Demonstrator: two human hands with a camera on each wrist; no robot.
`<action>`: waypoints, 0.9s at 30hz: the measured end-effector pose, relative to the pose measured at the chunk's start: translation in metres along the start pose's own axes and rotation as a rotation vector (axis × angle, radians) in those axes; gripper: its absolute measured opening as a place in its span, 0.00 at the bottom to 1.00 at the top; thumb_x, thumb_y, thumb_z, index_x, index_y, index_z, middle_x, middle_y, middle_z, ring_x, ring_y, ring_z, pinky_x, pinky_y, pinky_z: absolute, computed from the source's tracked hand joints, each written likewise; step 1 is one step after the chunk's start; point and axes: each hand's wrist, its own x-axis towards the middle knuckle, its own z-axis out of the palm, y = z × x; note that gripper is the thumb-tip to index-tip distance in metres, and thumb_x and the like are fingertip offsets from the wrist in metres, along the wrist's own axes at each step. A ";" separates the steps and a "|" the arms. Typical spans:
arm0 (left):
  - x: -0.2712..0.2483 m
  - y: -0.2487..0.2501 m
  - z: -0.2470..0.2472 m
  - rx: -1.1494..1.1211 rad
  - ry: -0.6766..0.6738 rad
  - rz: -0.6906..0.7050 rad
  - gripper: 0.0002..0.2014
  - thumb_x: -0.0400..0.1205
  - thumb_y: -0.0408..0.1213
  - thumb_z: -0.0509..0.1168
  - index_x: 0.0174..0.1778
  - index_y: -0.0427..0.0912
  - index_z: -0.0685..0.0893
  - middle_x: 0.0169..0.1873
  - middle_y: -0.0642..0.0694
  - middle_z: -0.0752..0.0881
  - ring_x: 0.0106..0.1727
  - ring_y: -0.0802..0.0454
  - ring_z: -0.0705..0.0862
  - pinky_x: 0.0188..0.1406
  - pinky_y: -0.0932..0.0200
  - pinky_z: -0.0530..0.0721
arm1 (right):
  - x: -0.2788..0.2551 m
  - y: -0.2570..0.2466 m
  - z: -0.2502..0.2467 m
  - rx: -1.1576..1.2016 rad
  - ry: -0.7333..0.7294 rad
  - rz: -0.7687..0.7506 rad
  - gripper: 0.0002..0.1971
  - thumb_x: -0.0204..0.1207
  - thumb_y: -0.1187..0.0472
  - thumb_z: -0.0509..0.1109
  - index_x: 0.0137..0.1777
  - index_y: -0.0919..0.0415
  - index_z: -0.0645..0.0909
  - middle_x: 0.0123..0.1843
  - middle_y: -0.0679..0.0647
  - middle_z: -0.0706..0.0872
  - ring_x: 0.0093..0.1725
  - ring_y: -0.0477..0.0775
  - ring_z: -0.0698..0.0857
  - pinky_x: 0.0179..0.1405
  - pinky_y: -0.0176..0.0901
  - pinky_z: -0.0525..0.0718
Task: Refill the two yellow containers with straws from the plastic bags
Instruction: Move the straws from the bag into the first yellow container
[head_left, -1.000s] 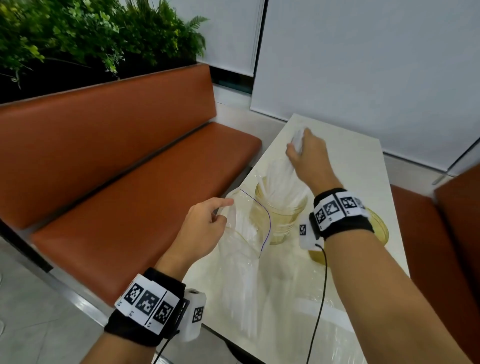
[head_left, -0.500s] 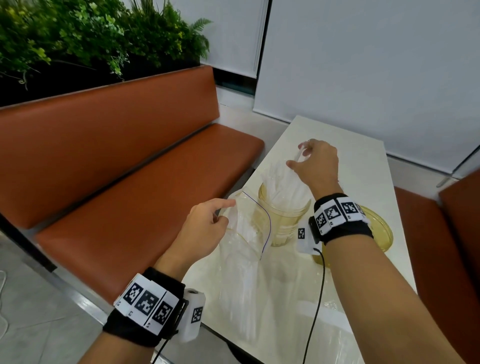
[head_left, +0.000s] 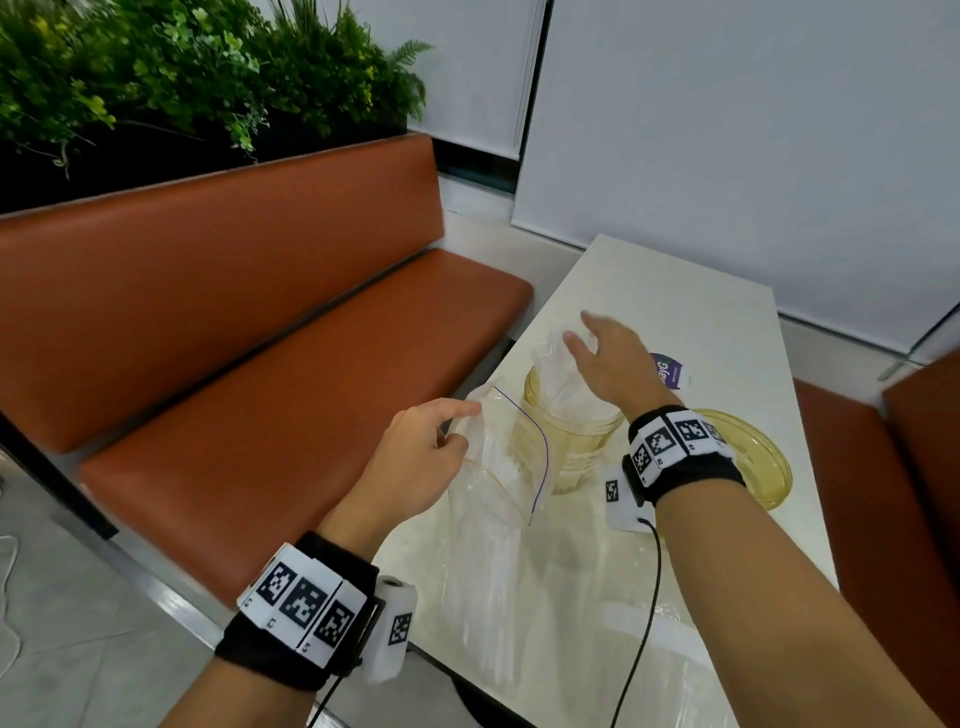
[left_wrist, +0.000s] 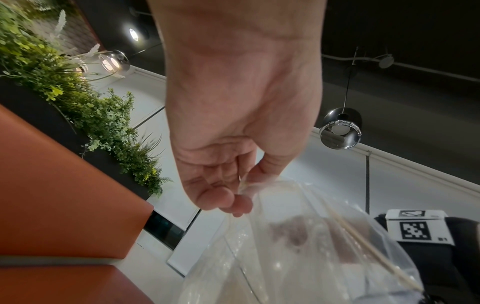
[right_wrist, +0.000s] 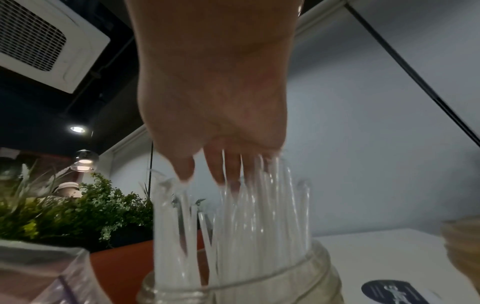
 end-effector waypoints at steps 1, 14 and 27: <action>-0.001 0.002 0.000 0.006 -0.005 0.002 0.21 0.83 0.29 0.63 0.69 0.52 0.87 0.50 0.52 0.91 0.28 0.57 0.78 0.36 0.62 0.80 | -0.003 -0.001 0.002 -0.101 -0.096 0.010 0.27 0.88 0.46 0.57 0.82 0.59 0.71 0.82 0.57 0.73 0.83 0.59 0.68 0.85 0.59 0.58; -0.015 0.047 0.001 0.015 -0.005 0.062 0.24 0.83 0.23 0.59 0.72 0.44 0.85 0.63 0.33 0.86 0.38 0.56 0.88 0.47 0.55 0.86 | -0.076 -0.082 0.010 0.068 -0.478 0.326 0.14 0.73 0.55 0.79 0.41 0.65 0.80 0.36 0.58 0.89 0.21 0.51 0.86 0.26 0.39 0.88; -0.029 0.053 0.013 0.132 -0.014 0.312 0.27 0.79 0.22 0.59 0.72 0.46 0.86 0.71 0.54 0.86 0.66 0.58 0.85 0.69 0.57 0.83 | -0.104 -0.075 0.050 -0.021 -0.559 0.454 0.12 0.76 0.64 0.63 0.31 0.61 0.74 0.29 0.53 0.81 0.32 0.56 0.83 0.36 0.42 0.81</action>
